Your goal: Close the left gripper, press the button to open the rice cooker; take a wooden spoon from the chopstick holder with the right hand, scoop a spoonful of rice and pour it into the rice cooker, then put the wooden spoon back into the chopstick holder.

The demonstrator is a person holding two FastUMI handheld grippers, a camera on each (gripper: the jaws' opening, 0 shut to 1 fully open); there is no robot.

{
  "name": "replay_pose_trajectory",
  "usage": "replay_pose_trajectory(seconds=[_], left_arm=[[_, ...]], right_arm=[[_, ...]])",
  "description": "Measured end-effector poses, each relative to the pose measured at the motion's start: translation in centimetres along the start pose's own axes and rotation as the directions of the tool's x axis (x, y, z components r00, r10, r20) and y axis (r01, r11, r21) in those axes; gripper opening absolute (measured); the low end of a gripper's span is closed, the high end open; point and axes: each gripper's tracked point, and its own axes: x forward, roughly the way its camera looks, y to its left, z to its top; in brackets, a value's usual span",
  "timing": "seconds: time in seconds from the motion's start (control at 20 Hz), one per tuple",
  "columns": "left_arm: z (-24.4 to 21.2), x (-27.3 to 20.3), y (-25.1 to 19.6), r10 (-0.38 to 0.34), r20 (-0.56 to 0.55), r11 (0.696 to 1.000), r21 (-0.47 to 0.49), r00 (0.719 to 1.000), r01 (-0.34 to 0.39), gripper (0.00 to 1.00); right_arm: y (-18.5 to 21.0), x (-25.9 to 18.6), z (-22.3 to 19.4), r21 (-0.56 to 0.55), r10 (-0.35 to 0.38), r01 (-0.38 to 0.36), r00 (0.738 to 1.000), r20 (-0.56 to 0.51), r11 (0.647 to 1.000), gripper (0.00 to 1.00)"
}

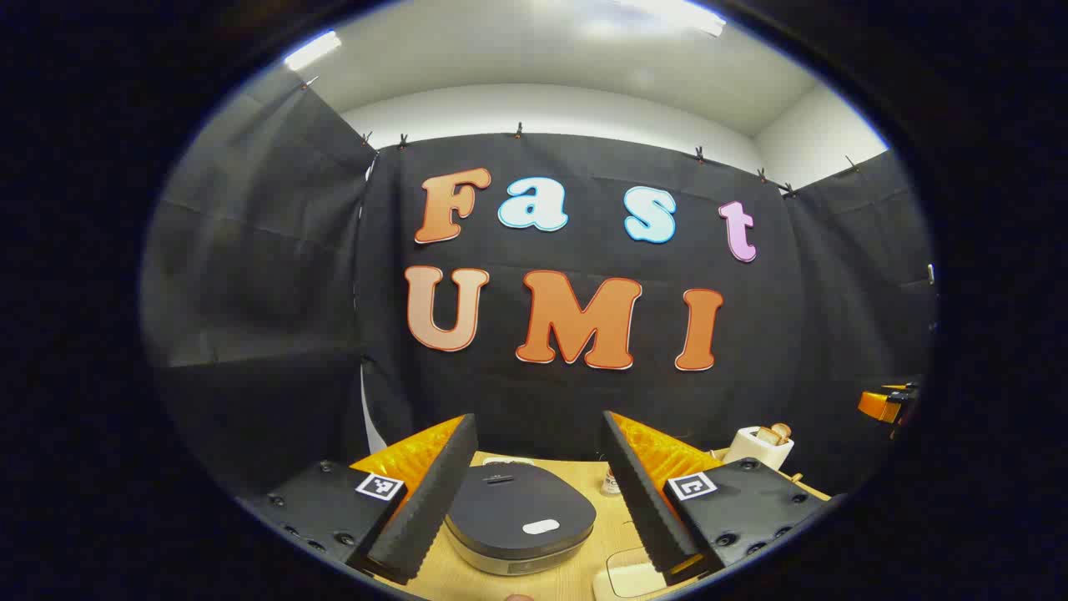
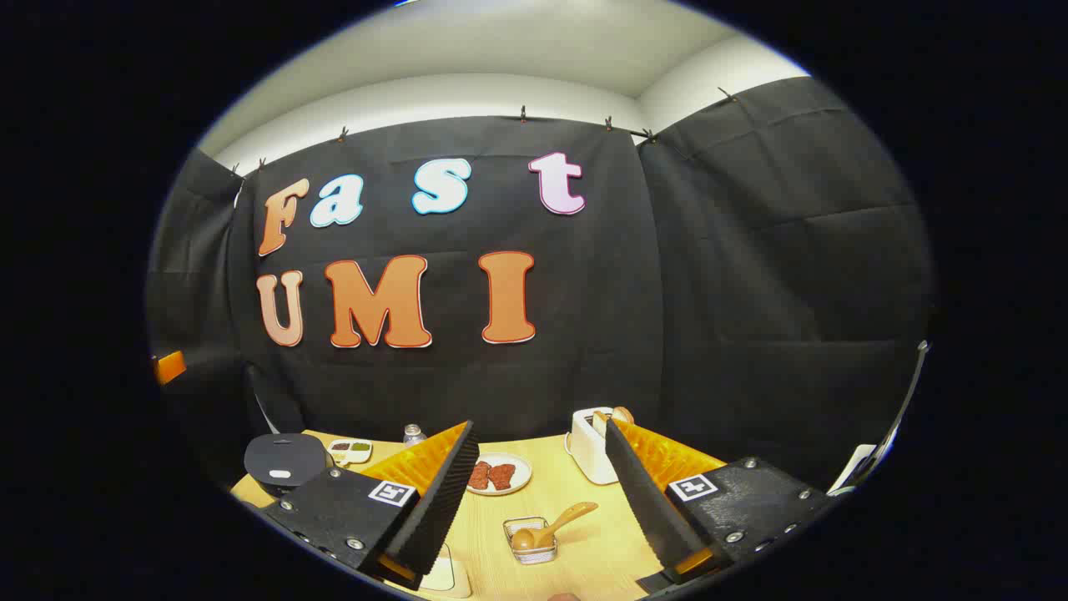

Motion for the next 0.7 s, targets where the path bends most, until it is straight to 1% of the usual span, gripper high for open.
replay_pose_trajectory(seconds=[0.05, 0.15, 0.3, 0.45, 0.55, 0.7], left_arm=[[-0.4, -0.2, 0.5, 0.011, -0.007, 1.000, 0.012, 1.000, -0.011, 0.97], [-0.1, -0.6, 0.9, 0.016, -0.012, 1.000, 0.024, 1.000, -0.016, 0.97], [1.7, -0.7, 1.2, 0.017, 0.001, 1.000, 0.017, 1.000, -0.017, 0.97], [2.6, -0.4, 1.5, 0.010, -0.023, 1.000, -0.022, 1.000, -0.011, 0.99], [3.4, -0.8, 1.4, -0.006, -0.021, 0.999, -0.053, 1.000, 0.005, 1.00], [4.6, -1.2, 2.5, 0.016, 0.013, 1.000, -0.027, 1.000, -0.016, 0.99]], right_arm=[[-0.3, 0.0, 0.1, 0.007, -0.006, 0.006, 1.000, 0.000, 1.000, 1.00], [-0.8, -0.1, 1.0, 0.025, -0.018, 0.017, 1.000, 0.014, 1.000, 0.95], [-1.7, 0.0, 2.3, 0.023, -0.038, 0.037, 0.999, 0.036, 0.999, 0.95], [-1.8, -0.6, 3.8, 0.011, -0.035, 0.034, 0.998, 0.057, 0.999, 0.95], [-1.8, -1.1, 4.1, 0.000, -0.034, 0.034, 0.998, 0.053, 0.999, 0.95], [-2.0, -1.6, 4.5, -0.009, -0.033, 0.033, 0.998, 0.056, 0.999, 0.95]])
